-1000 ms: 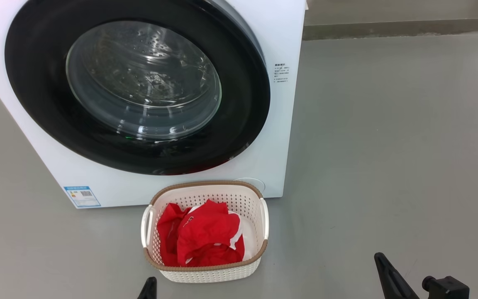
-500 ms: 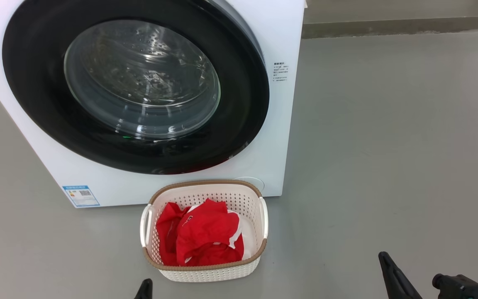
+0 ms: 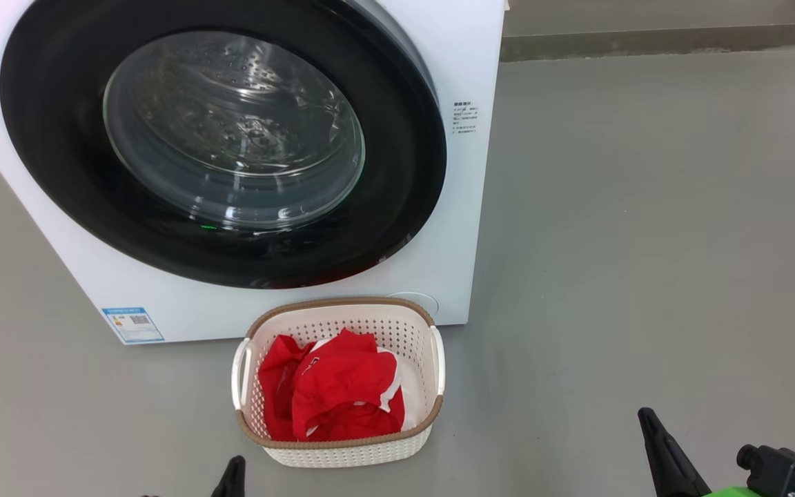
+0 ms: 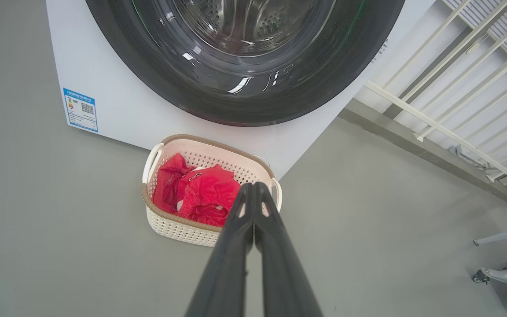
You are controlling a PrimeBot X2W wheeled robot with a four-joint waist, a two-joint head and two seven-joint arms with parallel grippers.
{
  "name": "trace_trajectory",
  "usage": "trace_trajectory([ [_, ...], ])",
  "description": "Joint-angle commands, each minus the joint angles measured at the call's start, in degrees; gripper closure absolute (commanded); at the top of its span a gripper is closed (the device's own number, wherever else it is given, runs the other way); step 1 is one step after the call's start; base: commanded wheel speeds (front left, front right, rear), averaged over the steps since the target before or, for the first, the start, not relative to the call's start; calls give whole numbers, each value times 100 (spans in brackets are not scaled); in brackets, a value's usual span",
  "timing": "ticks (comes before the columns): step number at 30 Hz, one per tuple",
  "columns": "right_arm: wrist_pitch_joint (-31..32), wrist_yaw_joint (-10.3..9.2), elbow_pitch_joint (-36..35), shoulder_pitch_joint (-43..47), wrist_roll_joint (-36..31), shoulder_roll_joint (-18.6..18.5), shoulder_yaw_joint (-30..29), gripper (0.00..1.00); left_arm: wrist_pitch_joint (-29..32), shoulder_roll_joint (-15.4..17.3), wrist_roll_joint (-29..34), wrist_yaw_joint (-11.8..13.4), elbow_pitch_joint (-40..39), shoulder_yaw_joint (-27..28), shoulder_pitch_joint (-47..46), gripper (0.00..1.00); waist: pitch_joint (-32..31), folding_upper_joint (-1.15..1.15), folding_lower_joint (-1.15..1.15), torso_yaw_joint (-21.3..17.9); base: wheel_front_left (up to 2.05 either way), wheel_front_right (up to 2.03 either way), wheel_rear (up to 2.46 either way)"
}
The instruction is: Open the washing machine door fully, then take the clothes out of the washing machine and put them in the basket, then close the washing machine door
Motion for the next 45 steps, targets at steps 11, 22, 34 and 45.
trace_trajectory([
  [11, 156, -2, -102, -407, 796, -118, -58, 100, 130, 3, -754, -212, -48, 288, -339, 100, 20, 0, -1, -13, 0, 0, 0],
  [22, 300, -3, -82, -536, 1481, -141, -109, 100, 262, -29, -1416, -357, 12, 469, -445, 100, 39, 0, -1, -25, 0, 0, 0],
  [34, 478, -3, -57, -688, 2285, -163, -178, 100, 422, -71, -2194, -529, 87, 689, -572, 100, 61, 0, -1, -40, 0, 0, 0],
  [45, 632, -4, -36, -817, 2960, -177, -241, 100, 561, -110, -2848, -674, 151, 879, -680, 100, 80, 0, -1, -52, 0, 0, 0],
])
